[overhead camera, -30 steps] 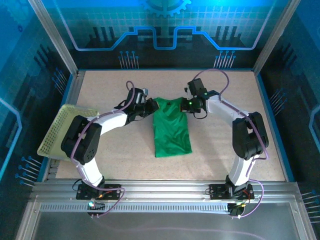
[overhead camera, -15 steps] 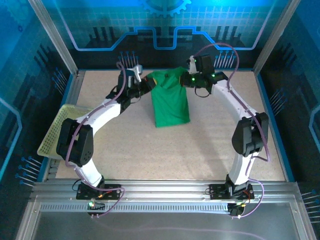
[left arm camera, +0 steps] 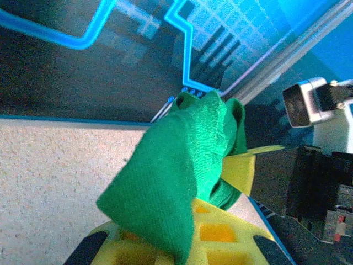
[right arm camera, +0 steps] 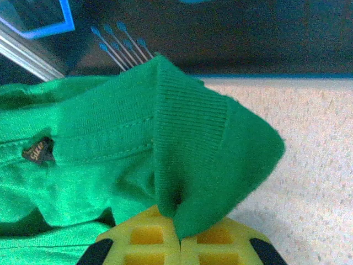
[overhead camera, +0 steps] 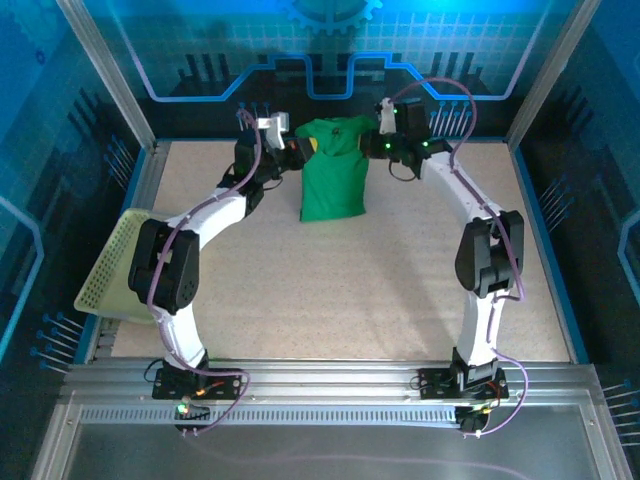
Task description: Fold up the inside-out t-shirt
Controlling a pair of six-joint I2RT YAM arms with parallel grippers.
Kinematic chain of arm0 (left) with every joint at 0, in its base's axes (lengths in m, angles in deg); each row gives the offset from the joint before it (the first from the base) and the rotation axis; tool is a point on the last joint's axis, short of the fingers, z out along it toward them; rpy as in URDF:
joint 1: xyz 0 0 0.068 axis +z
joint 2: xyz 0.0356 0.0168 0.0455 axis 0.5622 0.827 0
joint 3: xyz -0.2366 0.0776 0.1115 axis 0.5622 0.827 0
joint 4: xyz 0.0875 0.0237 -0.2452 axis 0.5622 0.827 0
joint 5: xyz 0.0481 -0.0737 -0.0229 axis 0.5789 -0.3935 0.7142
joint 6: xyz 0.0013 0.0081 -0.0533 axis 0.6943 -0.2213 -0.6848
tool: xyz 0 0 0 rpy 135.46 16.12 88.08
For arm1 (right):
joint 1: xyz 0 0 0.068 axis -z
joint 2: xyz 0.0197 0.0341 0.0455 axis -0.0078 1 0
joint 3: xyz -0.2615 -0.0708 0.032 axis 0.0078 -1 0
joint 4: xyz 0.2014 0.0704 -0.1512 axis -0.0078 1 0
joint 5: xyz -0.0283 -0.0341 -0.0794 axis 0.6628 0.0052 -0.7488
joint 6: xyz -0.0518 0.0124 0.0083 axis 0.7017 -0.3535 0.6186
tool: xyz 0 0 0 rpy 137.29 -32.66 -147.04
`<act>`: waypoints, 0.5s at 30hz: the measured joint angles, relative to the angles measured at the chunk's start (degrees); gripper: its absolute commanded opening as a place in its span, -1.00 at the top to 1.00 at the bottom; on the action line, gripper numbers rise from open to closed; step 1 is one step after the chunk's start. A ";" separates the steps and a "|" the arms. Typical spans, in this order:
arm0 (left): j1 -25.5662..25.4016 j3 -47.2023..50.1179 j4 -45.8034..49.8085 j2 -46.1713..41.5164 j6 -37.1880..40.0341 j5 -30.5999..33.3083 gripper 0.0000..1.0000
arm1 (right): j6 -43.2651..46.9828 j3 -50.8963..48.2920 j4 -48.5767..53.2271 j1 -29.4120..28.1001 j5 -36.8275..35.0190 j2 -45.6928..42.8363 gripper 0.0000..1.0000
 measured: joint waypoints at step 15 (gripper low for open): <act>-6.62 29.97 -14.25 -20.94 -2.82 -3.34 1.00 | 0.17 -38.23 -10.49 -4.76 -2.23 -30.60 1.00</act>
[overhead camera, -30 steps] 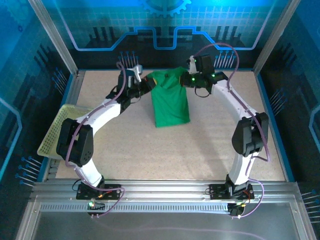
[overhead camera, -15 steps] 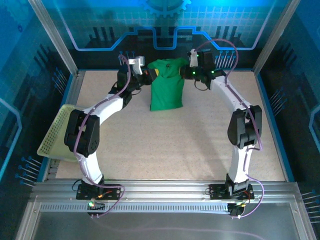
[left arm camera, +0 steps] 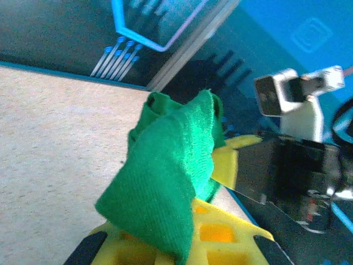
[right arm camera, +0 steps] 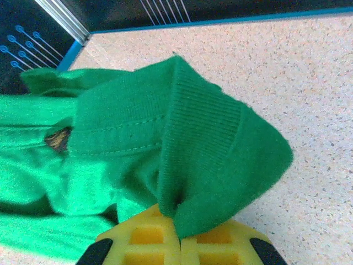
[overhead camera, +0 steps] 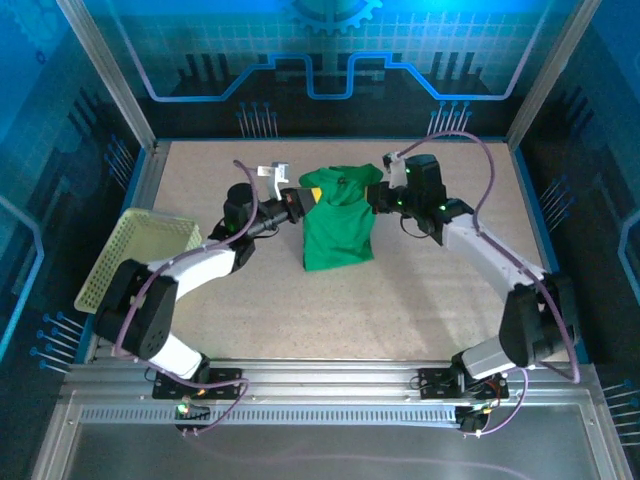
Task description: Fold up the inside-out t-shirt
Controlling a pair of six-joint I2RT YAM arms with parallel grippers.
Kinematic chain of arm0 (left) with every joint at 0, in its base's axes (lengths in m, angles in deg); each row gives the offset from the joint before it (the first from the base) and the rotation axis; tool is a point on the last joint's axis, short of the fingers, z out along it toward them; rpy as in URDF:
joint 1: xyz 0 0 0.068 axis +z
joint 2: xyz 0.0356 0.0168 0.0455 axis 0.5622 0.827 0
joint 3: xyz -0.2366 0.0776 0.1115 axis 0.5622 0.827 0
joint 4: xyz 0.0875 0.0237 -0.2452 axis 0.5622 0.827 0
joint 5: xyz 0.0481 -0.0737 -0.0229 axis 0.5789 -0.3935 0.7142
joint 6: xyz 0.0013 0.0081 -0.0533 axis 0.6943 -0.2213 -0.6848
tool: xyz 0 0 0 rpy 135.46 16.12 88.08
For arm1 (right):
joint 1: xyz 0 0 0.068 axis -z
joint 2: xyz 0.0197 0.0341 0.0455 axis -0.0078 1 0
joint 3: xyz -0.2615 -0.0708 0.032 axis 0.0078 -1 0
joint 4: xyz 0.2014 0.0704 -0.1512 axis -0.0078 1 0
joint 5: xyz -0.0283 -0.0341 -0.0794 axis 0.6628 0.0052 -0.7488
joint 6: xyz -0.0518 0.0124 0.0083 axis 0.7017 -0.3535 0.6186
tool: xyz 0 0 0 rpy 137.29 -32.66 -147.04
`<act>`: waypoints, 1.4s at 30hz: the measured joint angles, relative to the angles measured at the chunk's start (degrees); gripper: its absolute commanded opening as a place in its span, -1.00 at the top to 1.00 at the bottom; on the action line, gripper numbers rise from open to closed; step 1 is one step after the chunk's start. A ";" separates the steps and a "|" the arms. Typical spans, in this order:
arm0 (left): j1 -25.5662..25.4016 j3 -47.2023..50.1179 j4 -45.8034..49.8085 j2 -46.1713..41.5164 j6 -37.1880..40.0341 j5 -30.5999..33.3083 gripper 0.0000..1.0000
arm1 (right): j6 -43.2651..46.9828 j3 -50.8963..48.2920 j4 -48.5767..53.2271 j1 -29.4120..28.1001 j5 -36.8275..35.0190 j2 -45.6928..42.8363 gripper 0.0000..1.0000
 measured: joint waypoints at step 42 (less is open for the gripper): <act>14.14 -39.82 -31.19 43.95 19.69 -34.75 1.00 | 39.28 22.64 -24.20 10.08 27.74 28.79 1.00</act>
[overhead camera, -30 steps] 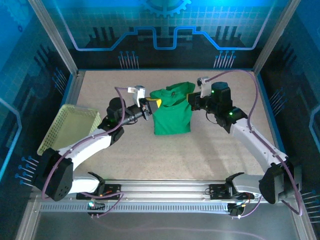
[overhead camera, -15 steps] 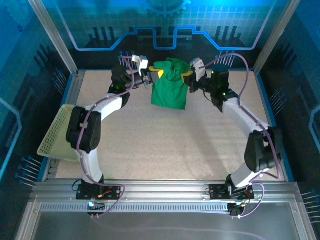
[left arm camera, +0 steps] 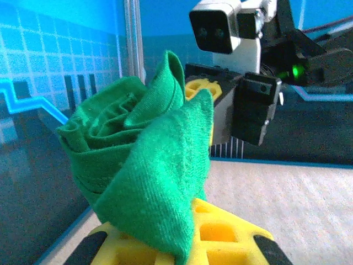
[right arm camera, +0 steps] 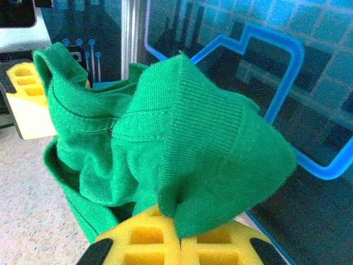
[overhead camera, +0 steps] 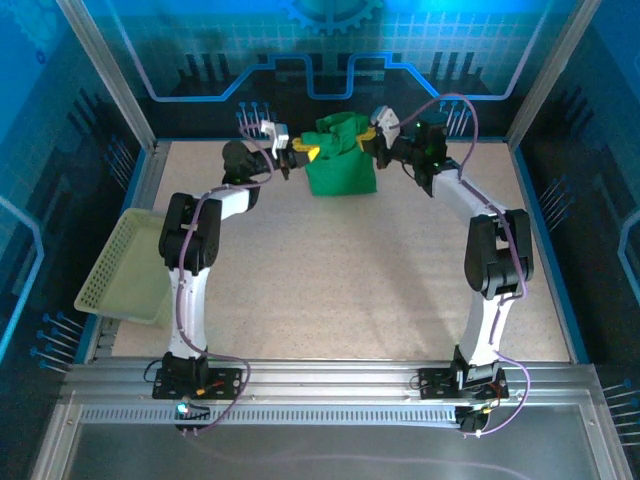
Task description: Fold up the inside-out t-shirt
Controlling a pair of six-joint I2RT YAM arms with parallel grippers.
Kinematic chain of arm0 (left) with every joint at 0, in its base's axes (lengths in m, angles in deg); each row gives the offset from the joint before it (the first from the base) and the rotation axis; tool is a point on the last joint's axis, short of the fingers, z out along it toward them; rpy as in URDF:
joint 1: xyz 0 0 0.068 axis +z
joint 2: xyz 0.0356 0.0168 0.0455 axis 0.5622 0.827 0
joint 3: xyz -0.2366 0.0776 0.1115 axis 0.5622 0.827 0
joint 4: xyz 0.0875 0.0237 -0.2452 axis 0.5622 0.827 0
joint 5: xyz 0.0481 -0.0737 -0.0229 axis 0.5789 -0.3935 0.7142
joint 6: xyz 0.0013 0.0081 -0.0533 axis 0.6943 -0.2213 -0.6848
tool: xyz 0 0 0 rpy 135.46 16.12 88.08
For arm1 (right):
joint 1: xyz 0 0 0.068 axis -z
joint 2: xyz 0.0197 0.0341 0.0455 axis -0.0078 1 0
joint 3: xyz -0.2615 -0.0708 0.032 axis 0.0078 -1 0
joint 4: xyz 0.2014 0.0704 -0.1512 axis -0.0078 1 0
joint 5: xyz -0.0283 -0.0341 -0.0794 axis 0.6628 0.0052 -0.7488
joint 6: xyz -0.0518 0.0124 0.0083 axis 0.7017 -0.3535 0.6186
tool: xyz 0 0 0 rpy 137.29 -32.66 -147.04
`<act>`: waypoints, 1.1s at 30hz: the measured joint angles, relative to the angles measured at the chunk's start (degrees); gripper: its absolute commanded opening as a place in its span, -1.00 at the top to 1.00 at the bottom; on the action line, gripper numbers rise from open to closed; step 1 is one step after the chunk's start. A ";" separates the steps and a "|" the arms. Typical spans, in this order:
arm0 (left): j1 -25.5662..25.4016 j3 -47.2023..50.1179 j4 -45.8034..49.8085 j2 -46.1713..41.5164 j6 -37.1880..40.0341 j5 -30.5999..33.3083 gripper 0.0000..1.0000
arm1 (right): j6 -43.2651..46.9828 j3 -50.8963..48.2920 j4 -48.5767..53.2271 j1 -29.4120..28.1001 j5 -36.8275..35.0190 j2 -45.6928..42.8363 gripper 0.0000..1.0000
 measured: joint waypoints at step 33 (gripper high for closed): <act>-15.65 65.40 -3.89 -34.88 17.35 19.89 1.00 | -6.84 -52.57 3.76 -8.33 -10.78 -41.33 1.00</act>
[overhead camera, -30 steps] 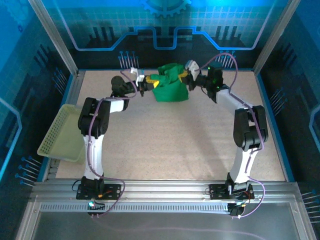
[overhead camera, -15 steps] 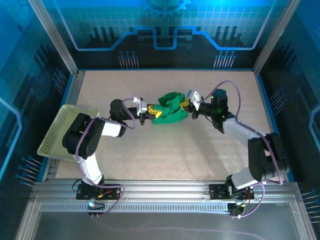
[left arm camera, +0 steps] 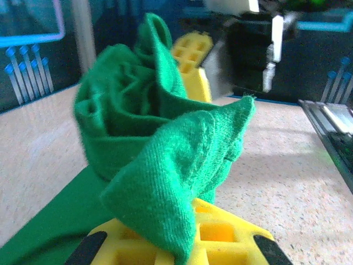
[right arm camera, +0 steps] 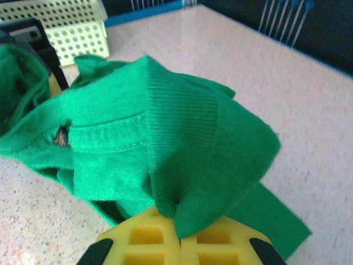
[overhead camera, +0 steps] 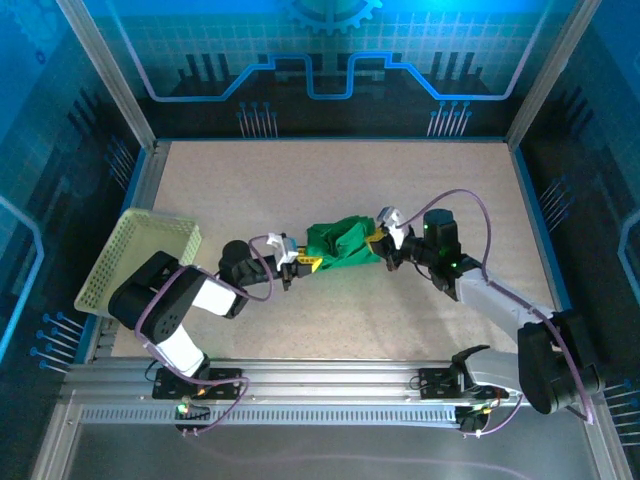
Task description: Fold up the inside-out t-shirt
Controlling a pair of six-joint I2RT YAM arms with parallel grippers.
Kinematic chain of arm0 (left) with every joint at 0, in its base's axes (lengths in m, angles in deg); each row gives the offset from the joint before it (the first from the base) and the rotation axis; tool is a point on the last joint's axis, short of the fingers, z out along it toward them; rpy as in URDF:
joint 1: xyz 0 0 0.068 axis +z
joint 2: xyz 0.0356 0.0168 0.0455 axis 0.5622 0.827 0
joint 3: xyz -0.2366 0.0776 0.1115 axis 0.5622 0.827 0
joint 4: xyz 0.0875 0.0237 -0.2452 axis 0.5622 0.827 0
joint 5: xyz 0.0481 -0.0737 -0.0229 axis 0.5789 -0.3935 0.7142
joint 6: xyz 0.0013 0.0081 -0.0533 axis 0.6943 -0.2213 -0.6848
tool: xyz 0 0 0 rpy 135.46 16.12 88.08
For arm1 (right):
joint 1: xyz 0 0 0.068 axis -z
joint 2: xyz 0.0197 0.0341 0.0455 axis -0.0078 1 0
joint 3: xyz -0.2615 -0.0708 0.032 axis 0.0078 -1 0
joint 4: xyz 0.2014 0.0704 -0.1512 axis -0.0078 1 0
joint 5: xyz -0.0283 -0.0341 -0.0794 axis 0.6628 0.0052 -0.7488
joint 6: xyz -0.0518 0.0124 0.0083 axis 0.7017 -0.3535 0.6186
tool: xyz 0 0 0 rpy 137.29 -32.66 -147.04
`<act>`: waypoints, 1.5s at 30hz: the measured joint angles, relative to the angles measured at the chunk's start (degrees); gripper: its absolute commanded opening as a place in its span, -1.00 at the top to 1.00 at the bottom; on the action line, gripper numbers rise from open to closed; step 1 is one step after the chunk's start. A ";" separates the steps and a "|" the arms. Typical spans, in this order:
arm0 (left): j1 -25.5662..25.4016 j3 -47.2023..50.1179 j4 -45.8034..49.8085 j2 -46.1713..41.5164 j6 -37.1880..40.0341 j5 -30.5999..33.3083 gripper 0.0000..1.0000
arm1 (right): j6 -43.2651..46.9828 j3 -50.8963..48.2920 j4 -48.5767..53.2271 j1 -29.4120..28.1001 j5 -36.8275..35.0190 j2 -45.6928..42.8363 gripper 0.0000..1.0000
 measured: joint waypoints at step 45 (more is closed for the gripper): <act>2.67 -32.28 61.53 9.68 -31.41 26.80 -0.02 | -21.81 30.25 25.70 3.50 -13.14 32.59 -0.11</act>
